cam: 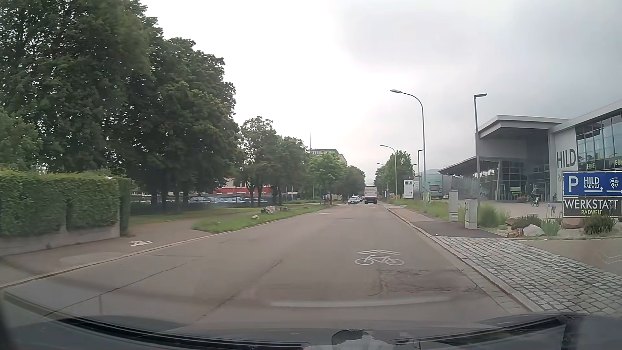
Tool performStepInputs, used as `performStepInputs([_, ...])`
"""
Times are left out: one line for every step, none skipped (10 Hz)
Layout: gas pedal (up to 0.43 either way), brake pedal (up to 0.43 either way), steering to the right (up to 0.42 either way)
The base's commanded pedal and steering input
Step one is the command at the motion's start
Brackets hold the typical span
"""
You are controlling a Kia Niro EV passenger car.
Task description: Follow the waypoints while adhering to traffic rules and regulations
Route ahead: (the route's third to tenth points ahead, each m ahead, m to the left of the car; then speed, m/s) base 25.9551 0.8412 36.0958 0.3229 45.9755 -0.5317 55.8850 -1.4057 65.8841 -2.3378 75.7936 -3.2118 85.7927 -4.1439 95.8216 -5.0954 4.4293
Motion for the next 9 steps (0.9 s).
performStepInputs([0.209,0.000,0.195])
performStepInputs([0.209,0.000,0.172])
performStepInputs([0.209,0.000,0.145])
performStepInputs([0.209,0.000,0.124])
performStepInputs([0.209,0.000,0.110])
performStepInputs([0.209,0.000,0.092])
performStepInputs([0.209,0.000,0.069])
performStepInputs([0.209,0.000,0.055])
performStepInputs([0.209,0.000,0.043])
